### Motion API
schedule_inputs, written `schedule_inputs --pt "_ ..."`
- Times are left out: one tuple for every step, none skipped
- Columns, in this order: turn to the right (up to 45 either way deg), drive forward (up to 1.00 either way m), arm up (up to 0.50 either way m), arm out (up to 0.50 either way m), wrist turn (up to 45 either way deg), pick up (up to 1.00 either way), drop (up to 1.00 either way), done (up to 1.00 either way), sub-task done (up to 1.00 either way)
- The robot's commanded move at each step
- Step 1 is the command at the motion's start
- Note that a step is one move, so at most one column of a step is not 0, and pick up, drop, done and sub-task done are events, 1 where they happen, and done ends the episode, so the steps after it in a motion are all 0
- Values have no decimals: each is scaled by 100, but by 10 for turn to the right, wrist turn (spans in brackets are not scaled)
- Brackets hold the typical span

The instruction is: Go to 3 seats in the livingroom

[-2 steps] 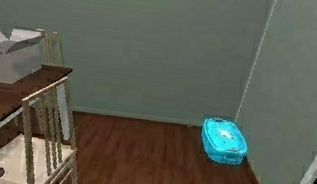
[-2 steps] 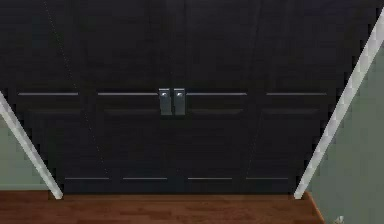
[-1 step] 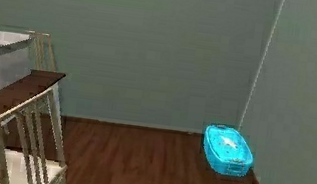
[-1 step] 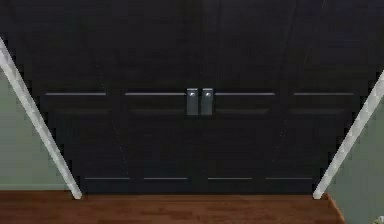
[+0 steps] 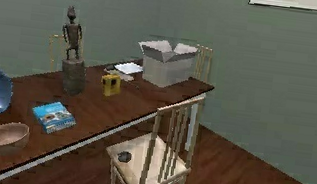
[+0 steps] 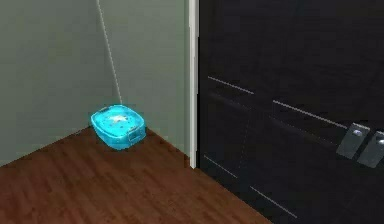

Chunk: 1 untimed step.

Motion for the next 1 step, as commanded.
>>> schedule_inputs --pt "0 0 0 0 0 0 0 0 100"
